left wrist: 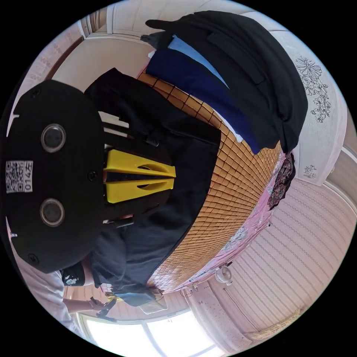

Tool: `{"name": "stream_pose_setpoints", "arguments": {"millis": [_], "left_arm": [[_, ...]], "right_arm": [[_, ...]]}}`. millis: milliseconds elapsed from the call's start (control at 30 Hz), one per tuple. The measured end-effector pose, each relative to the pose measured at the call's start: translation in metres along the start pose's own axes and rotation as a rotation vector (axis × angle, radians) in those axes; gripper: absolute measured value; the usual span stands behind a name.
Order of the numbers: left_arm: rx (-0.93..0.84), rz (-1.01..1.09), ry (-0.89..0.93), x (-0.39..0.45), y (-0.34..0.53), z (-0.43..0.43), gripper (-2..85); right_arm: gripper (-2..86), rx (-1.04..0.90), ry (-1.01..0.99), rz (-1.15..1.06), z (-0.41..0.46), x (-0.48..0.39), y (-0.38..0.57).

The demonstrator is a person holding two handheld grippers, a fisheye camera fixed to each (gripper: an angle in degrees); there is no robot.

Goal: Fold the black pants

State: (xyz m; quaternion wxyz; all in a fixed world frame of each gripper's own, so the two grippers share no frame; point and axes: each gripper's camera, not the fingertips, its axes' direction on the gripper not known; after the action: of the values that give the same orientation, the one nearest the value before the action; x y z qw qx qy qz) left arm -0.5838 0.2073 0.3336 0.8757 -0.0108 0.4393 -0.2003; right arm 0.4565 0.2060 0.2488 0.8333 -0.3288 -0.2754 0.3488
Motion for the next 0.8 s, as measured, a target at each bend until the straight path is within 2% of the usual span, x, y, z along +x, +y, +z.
{"name": "stream_pose_setpoints", "arguments": {"millis": [100, 267, 333, 400, 467, 533, 667, 800], "left_arm": [[-0.014, 0.049, -0.082, 0.017, -0.021, 0.032, -1.0], [-0.146, 0.100, -0.262, 0.038, -0.045, 0.102, -1.0], [-0.080, 0.132, -0.307, 0.042, -0.043, 0.109, -1.0], [-0.089, 0.092, -0.285, 0.035, -0.052, 0.119, -1.0], [-0.075, 0.092, -0.286, 0.033, -0.060, 0.124, -1.0], [-0.080, 0.122, -0.338, 0.037, -0.070, 0.131, -1.0], [-0.057, 0.144, -0.308, 0.046, -0.097, 0.153, -1.0], [-0.037, 0.178, -0.346, 0.060, -0.127, 0.178, -1.0]], "right_arm": [[2.8, 0.029, 0.044, -0.043, 0.008, -0.023, 0.001], [1.7, -0.018, 0.029, -0.314, 0.068, -0.131, -0.031], [1.5, -0.032, 0.021, -0.370, 0.099, -0.159, -0.043], [1.0, -0.100, 0.041, -0.368, 0.133, -0.176, -0.059], [-0.1, -0.023, -0.009, -0.343, 0.141, -0.187, -0.076], [-0.6, -0.037, 0.000, -0.373, 0.149, -0.199, -0.090], [-0.9, -0.014, 0.116, -0.504, 0.162, -0.225, -0.108], [-0.9, 0.011, 0.108, -0.477, 0.168, -0.223, -0.127]]}}
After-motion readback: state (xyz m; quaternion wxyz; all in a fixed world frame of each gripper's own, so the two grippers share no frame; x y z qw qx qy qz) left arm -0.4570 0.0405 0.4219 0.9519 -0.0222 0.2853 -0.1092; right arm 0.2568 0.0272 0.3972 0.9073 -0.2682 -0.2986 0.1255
